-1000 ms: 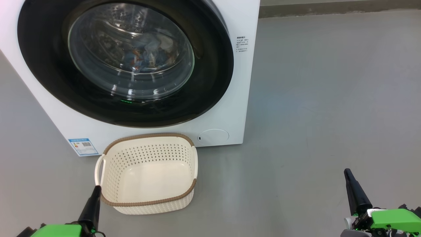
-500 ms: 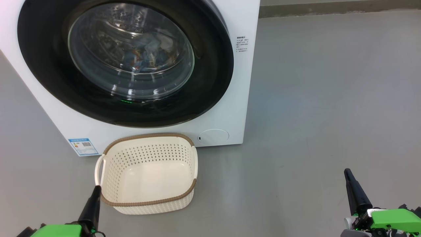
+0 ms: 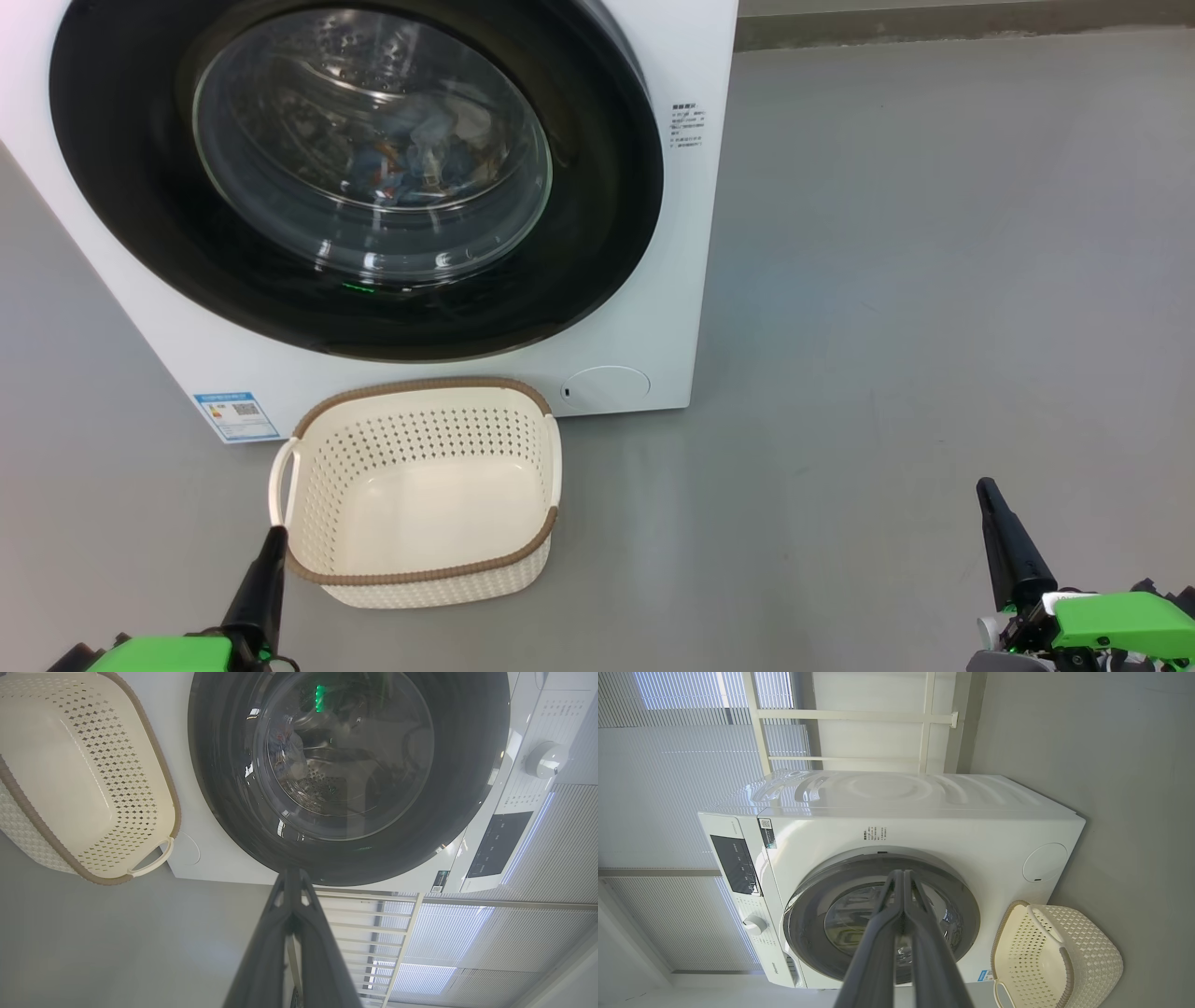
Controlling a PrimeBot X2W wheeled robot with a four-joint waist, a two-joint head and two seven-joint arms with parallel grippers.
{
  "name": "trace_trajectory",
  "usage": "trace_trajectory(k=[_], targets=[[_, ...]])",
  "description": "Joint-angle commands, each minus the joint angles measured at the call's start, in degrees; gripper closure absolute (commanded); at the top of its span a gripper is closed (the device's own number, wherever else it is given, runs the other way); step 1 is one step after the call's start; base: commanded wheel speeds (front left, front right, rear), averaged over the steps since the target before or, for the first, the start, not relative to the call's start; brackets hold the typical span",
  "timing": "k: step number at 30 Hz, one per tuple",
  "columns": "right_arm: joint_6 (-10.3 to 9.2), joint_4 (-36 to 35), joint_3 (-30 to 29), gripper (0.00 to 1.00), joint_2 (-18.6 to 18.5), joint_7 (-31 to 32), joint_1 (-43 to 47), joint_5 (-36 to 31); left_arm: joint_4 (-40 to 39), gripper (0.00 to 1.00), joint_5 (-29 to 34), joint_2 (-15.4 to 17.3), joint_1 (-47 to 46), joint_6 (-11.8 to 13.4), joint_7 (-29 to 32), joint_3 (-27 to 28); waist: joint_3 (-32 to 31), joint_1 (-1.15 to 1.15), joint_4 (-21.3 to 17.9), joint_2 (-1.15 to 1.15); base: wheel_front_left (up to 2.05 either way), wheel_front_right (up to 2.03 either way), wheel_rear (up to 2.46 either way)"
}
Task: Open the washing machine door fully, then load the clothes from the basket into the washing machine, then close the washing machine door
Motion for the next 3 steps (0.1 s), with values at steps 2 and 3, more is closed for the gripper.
trace_trajectory(k=[2,3], targets=[[0.09,-1.5,1.4,1.00,-0.2,0.5,-2.3,0.2,-1.1,1.00,-0.5,1.4,-2.3,-0.4,0.3,2.0,0.0,0.00,0.0,0.00,0.00,0.00,0.00],[0.09,-1.5,1.4,1.00,-0.2,0.5,-2.3,0.2,-1.1,1.00,-0.5,1.4,-2.3,-0.4,0.3,2.0,0.0,0.00,0.0,0.00,0.00,0.00,0.00]])
